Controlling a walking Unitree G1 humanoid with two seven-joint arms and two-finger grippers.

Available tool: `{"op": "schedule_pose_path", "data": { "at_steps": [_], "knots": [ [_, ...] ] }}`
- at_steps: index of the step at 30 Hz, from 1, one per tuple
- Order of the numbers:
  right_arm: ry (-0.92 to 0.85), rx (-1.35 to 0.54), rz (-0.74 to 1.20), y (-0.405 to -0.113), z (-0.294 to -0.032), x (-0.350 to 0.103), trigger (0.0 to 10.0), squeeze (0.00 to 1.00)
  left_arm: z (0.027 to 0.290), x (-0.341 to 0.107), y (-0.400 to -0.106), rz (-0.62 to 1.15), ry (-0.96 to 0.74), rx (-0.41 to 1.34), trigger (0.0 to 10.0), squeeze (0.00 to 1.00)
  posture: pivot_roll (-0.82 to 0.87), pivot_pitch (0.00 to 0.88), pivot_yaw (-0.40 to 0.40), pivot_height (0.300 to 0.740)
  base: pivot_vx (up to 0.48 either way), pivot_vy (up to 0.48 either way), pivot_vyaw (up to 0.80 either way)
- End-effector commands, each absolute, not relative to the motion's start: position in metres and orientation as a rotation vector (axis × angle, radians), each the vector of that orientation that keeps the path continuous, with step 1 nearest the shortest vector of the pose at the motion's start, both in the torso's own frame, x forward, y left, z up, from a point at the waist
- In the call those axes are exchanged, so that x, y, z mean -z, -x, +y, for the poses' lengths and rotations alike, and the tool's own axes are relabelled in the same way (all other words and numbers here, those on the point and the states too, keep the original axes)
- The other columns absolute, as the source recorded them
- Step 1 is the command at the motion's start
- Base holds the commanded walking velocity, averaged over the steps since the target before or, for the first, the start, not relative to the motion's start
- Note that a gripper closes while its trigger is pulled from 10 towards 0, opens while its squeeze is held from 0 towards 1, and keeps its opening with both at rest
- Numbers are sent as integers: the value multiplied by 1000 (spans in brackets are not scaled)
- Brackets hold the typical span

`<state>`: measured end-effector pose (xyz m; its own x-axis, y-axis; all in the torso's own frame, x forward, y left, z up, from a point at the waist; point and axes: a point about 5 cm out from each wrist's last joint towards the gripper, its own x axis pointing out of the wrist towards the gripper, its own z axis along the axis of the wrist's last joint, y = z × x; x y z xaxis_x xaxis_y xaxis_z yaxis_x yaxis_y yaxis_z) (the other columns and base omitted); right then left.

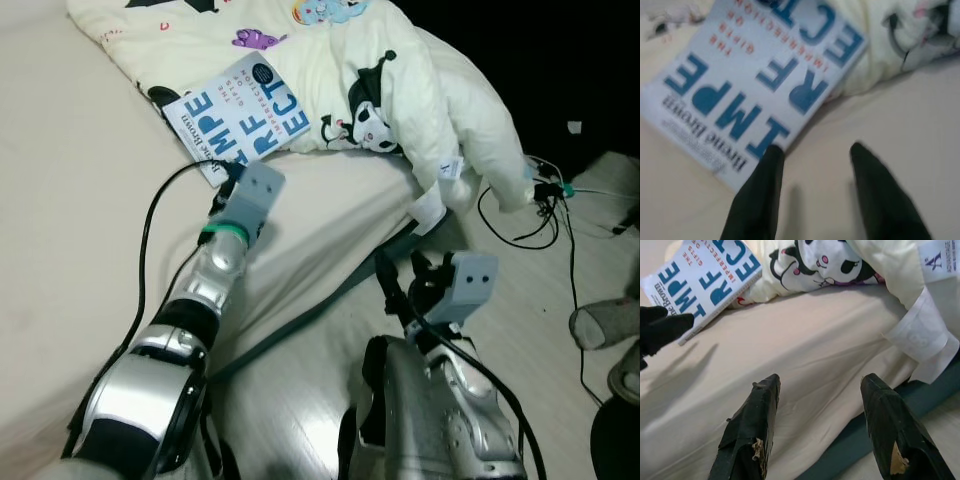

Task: Clean up the room

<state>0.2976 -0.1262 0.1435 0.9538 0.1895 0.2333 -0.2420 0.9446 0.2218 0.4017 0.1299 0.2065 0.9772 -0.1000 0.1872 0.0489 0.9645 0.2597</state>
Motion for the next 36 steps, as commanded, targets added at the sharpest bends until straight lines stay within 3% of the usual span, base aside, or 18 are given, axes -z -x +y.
{"op": "schedule_pose_path", "data": {
  "at_steps": [1, 2, 4, 6, 12, 22, 36],
  "knots": [
    [-255, -217, -203, -295, -128, -141, 10000, 0, 133, -200, -399, -171, -206, 101, 10000, 0, -27, 272, 51, 475, 0, 0, 0],
    [-238, -230, -225, -296, -128, -146, 10000, 0, 142, -212, -389, -202, -110, 135, 10000, 0, -10, 253, 48, 475, 0, 0, 0],
    [-238, -230, -225, -296, -128, -146, 10000, 0, 142, -212, -389, -202, -110, 135, 10000, 0, -10, 253, 48, 475, 0, 0, 0],
    [-221, -255, -268, -298, -125, -157, 10000, 0, 150, -230, -355, -286, -15, 216, 10000, 0, 4, 180, 27, 475, 0, 0, 0],
    [-204, -261, -289, -305, -126, -162, 10000, 0, 130, -237, -320, -388, -49, 338, 10000, 0, 4, 115, 6, 475, 0, 0, 0],
    [-176, -224, -289, -314, -135, -162, 10000, 0, 113, -231, -317, -322, 4, 392, 10000, 0, -15, 49, 5, 523, 0, 0, 0],
    [-165, -215, -281, -314, -138, -156, 10000, 0, 102, -215, -315, -252, 4, 408, 10000, 0, -23, 38, 3, 572, 0, 0, 0]
  ]
}}
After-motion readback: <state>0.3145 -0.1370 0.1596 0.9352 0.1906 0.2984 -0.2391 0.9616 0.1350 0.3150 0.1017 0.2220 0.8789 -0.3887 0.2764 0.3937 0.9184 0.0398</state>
